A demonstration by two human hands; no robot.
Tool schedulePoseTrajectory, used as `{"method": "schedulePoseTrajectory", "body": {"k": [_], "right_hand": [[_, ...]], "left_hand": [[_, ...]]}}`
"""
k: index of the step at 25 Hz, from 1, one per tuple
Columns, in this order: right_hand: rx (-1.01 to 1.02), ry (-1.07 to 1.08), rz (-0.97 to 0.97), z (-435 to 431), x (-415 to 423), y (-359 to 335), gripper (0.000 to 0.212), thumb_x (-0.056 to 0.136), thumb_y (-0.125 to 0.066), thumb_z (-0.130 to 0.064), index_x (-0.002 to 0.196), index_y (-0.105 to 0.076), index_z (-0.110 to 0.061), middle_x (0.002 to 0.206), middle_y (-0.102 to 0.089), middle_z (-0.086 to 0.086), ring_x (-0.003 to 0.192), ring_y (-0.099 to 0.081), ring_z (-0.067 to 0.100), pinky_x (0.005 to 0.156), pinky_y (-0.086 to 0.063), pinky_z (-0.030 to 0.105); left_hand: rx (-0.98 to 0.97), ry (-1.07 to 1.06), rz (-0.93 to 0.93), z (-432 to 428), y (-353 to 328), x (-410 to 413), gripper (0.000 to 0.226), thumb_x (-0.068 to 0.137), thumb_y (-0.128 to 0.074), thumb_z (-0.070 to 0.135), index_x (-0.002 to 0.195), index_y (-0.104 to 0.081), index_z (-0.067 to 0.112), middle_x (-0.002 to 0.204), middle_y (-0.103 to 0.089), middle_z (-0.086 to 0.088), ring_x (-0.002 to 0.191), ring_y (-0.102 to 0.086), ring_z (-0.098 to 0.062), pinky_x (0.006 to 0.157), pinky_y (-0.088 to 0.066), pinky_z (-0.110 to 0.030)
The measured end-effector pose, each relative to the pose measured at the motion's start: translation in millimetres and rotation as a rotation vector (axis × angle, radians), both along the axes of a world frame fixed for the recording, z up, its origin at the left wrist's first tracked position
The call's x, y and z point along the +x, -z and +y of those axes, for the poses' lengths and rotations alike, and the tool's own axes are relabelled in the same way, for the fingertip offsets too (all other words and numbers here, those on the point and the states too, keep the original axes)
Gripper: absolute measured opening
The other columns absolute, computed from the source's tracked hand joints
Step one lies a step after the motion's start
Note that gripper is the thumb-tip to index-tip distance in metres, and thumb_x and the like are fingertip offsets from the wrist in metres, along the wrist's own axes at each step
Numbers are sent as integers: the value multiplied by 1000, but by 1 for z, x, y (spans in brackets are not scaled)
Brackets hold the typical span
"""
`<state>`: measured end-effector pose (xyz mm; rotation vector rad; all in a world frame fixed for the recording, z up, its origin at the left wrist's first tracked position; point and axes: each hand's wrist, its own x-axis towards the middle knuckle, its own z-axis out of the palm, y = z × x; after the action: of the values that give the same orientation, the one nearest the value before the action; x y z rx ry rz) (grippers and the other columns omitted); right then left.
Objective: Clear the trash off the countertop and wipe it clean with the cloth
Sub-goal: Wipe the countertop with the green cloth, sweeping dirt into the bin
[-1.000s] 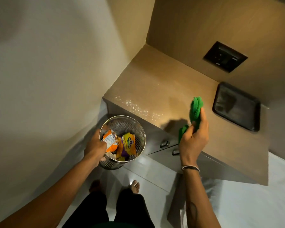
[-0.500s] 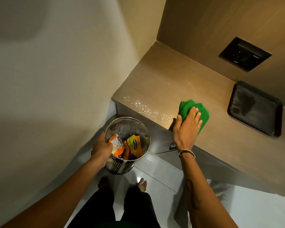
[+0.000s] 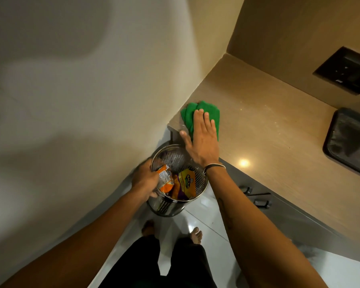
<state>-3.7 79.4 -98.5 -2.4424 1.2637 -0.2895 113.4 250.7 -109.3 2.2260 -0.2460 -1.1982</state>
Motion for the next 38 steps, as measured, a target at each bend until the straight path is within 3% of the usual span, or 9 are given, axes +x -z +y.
{"method": "schedulePoseTrajectory", "body": {"k": [4,8,15,21,24,28,31,35,38], "right_hand": [[-69,-246,78,-8,8,7,73,111,-37,-49,169,-10,-13,178,-7,9,167,-3,27,137,-2,46],[-106,-401,4,-4,-2,5,74,99,-61,-5,165,-29,-13,175,-25,10,164,-19,30,136,-12,49],[43,-656,33,52,-51,-2,57,96,-52,2,151,-54,-12,155,-58,14,147,-52,34,127,-38,54],[372,-109,-318,72,-85,-23,58,99,-52,9,149,-56,-18,149,-63,4,140,-58,21,120,-49,36],[503,158,-667,62,-95,-52,39,106,-54,0,143,-61,-11,138,-68,7,124,-66,13,98,-57,15],[303,495,-903,24,-131,-77,41,106,-51,-3,146,-56,-11,132,-68,3,122,-64,7,98,-56,18],[-18,669,-676,-12,-165,-72,53,103,-52,0,155,-48,-12,151,-60,9,141,-55,16,118,-46,28],[43,719,-123,-43,-179,-32,67,109,-50,-19,165,-18,0,174,-20,21,164,-17,36,136,-14,50],[35,869,-80,-61,-166,-18,77,109,-47,-29,166,-6,3,175,-9,25,165,-9,39,136,-9,52]], "left_hand": [[14,2,6,-2,-5,5,26,105,-60,22,121,-67,41,109,-75,-6,84,-77,-38,56,-66,-63],[-20,-35,55,-1,-9,10,13,103,-66,31,114,-68,37,97,-74,-2,77,-75,-32,56,-64,-65],[-15,-45,60,-1,-17,10,31,106,-61,21,135,-66,30,136,-68,-17,112,-70,-53,58,-61,-71],[-1,6,11,-4,-20,-4,31,107,-61,26,137,-65,35,130,-70,-16,105,-72,-52,58,-64,-67],[-19,-26,37,-3,-19,-3,24,104,-66,33,128,-66,30,109,-73,-12,89,-73,-42,54,-65,-61],[-75,-37,64,0,-17,-5,18,102,-66,25,115,-65,38,92,-71,-2,78,-71,-35,56,-66,-56],[-75,-68,95,1,-11,-9,18,102,-68,25,119,-67,31,105,-75,-11,89,-73,-40,73,-64,-69],[-80,-69,100,1,-6,-10,24,99,-72,32,123,-69,33,110,-77,-12,92,-75,-42,65,-64,-67],[-76,-65,98,1,-9,-9,30,101,-69,27,130,-67,35,113,-75,-14,95,-73,-46,68,-64,-69]]}}
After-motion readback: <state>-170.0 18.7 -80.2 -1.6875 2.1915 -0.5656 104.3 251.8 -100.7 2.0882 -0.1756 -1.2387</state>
